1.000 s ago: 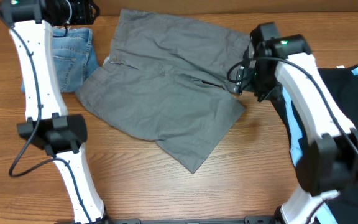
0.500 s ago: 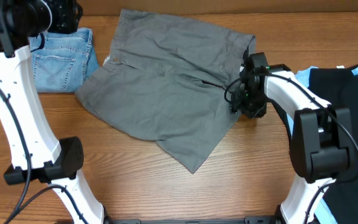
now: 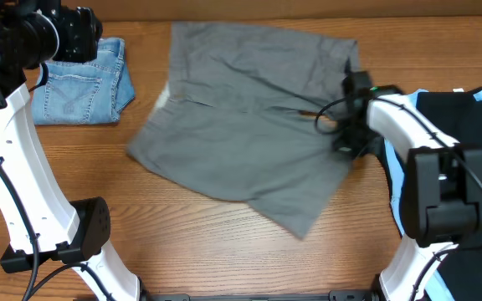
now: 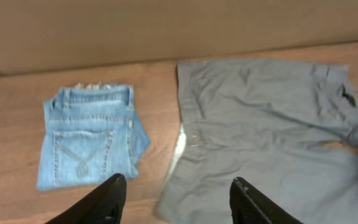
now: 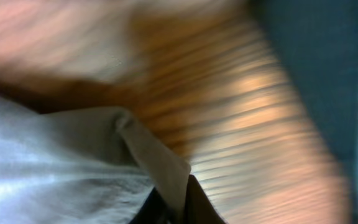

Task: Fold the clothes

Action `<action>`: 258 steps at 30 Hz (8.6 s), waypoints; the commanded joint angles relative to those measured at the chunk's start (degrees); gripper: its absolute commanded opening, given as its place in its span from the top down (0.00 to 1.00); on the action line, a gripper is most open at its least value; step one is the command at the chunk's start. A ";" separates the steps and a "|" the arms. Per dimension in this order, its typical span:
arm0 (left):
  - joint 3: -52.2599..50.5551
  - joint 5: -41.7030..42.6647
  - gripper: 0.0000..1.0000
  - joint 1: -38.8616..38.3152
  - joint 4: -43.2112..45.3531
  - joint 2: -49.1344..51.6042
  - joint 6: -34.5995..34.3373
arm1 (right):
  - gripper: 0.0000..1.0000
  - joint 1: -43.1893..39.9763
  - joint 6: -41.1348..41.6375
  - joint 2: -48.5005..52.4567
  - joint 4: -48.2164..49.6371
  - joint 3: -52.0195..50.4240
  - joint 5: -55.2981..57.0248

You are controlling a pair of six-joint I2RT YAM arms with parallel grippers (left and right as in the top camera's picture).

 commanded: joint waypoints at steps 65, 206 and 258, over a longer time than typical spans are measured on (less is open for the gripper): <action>-102.29 -9.46 0.96 9.97 41.68 -10.08 -21.46 | 0.24 -5.70 1.75 -29.97 -5.70 -19.96 -27.65; -86.71 -7.80 0.47 -9.64 51.39 0.24 -7.78 | 0.36 -2.99 -5.16 9.31 43.47 12.39 -30.38; -86.71 -5.05 0.31 -9.64 53.13 0.26 -7.08 | 0.90 0.61 -11.34 28.74 19.52 42.95 -26.25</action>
